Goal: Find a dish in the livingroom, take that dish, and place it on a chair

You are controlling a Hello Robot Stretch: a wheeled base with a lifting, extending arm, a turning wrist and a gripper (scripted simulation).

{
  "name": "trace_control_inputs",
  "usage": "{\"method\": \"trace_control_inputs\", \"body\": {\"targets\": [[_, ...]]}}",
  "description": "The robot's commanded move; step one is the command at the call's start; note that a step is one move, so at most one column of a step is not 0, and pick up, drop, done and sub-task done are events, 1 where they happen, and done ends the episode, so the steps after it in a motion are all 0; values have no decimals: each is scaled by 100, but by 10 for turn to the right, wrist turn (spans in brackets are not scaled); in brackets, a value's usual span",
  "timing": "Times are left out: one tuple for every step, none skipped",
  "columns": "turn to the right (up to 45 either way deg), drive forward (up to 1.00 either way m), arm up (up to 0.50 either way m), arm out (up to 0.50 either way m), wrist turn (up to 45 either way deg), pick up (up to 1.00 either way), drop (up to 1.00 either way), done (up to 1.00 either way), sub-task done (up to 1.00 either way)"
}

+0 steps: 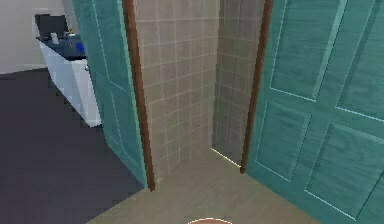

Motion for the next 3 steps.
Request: {"method": "trace_control_inputs", "body": {"targets": [[0,35,0,0,0,0,0,0,0],[-450,0,0,0,0,0,0,0,0],[-420,0,0,0,0,0,0,0,0]]}}
